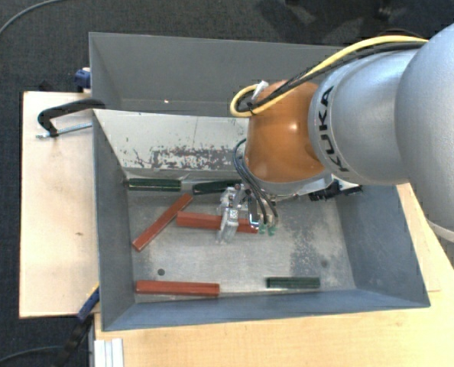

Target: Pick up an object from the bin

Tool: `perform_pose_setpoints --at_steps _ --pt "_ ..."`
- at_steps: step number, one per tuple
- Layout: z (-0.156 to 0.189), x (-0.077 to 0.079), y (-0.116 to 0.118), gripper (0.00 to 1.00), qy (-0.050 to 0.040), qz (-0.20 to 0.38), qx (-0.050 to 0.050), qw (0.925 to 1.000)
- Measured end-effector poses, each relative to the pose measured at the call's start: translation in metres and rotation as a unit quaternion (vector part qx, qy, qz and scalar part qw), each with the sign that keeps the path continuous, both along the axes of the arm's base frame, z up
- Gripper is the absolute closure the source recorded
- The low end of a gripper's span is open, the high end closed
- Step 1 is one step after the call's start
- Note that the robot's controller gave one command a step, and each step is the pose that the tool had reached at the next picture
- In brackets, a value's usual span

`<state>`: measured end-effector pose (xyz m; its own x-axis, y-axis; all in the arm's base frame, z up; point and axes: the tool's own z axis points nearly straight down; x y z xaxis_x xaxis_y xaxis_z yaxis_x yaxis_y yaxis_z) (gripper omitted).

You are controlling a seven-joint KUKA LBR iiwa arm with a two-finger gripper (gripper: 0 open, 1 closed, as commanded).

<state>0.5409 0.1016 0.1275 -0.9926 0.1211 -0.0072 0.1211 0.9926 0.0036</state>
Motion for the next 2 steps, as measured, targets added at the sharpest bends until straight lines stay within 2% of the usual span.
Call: perform_pose_setpoints --at_steps 1,2 --pt "0.005 0.001 0.001 1.00 0.0011 0.000 0.000 1.0000" --pt "0.039 0.003 0.002 1.00 -0.0003 0.001 0.000 1.0000"
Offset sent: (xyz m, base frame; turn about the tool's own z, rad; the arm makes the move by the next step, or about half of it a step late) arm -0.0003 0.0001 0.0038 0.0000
